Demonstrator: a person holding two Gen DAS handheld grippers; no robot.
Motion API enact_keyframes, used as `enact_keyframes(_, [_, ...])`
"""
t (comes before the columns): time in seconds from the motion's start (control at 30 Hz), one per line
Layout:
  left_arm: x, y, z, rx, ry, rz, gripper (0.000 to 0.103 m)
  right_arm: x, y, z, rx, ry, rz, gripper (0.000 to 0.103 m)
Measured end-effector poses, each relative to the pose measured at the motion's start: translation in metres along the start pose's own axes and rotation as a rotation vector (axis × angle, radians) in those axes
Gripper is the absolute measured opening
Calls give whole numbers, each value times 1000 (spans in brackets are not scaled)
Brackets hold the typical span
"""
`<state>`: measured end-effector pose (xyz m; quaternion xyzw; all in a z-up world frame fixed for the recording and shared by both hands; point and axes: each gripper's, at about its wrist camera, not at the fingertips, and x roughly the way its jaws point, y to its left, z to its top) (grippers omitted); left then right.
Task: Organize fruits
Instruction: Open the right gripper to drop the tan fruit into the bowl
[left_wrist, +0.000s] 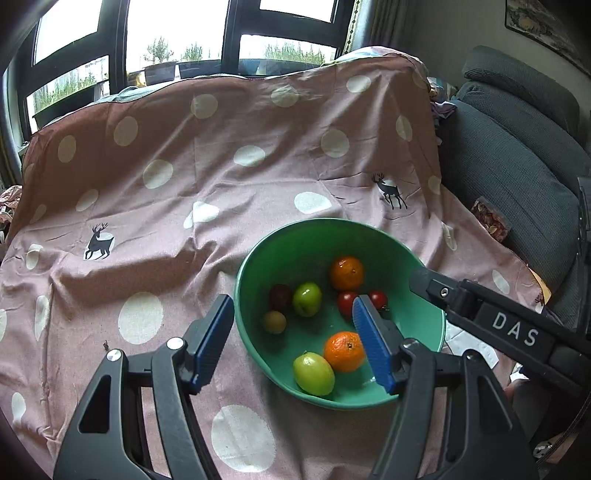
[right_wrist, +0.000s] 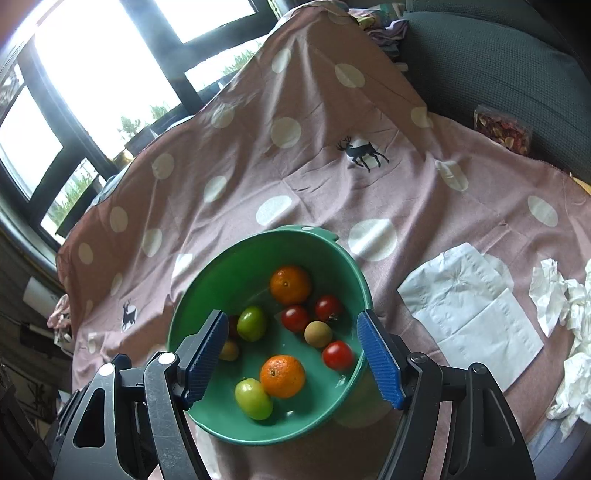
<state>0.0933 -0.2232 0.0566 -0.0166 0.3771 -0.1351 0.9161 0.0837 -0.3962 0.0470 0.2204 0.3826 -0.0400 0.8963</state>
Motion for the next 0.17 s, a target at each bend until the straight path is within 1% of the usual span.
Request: enact_keyframes(0.17, [-2, 2, -1, 3, -11, 11, 67, 3, 0, -1, -2, 10, -17, 73])
